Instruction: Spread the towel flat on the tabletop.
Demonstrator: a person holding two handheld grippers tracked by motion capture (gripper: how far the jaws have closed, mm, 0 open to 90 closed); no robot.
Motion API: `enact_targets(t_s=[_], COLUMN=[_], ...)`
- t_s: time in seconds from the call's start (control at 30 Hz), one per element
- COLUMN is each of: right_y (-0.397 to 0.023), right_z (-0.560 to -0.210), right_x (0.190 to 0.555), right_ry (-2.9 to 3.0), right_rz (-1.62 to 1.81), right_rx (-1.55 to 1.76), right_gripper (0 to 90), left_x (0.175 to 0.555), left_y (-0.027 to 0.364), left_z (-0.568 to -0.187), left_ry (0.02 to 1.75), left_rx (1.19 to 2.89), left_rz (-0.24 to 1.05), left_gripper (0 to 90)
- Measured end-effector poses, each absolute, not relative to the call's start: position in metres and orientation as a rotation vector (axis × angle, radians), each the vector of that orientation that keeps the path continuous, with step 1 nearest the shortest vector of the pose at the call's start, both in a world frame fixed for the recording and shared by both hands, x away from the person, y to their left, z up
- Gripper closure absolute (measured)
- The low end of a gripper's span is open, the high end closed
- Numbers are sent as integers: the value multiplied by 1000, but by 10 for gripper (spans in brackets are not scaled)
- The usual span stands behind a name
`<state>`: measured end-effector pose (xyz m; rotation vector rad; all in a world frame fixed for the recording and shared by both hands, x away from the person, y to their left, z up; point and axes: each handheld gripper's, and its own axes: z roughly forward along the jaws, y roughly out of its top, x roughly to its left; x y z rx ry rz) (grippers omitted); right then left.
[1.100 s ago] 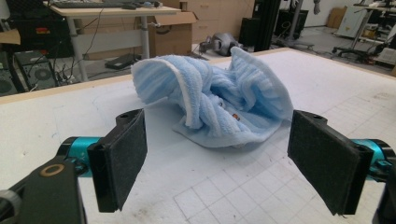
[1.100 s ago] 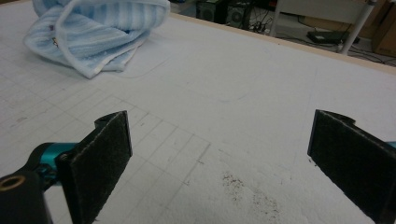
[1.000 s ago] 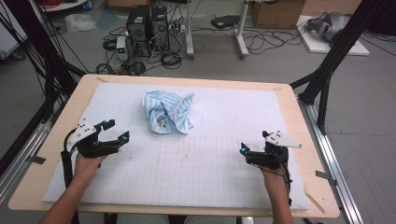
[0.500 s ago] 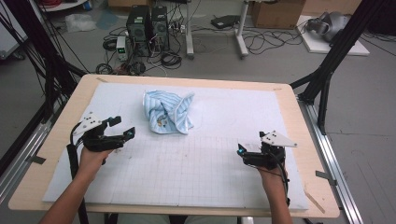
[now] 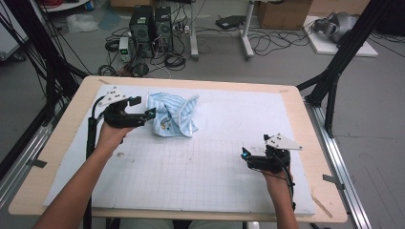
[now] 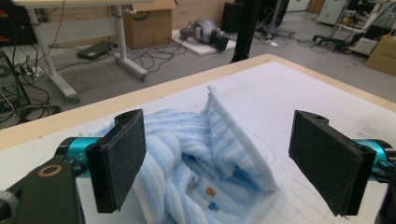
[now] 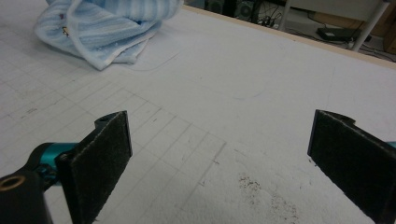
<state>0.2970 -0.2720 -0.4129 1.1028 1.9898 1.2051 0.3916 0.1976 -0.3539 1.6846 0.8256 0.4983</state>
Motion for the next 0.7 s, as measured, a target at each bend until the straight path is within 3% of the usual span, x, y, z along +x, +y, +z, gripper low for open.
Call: enact_targets(t_s=[0.2,0.53,0.7], right_y=[-271,-272,-271], right_z=[-414,-415,-417], right_x=[298,298,299], right_ry=[2000,2004,2017], right_rz=[1198,1195,1187], right_rx=[1110,1113,1109], right_gripper=[54,54,54], left_x=[423,462,469], left_y=[177,160,155], left_z=[-357,-405,-421], left_ry=[862,1066,1084], left_rx=[1740,1972,2039], left_rz=[472,498,518], left_gripper=[185,198,197])
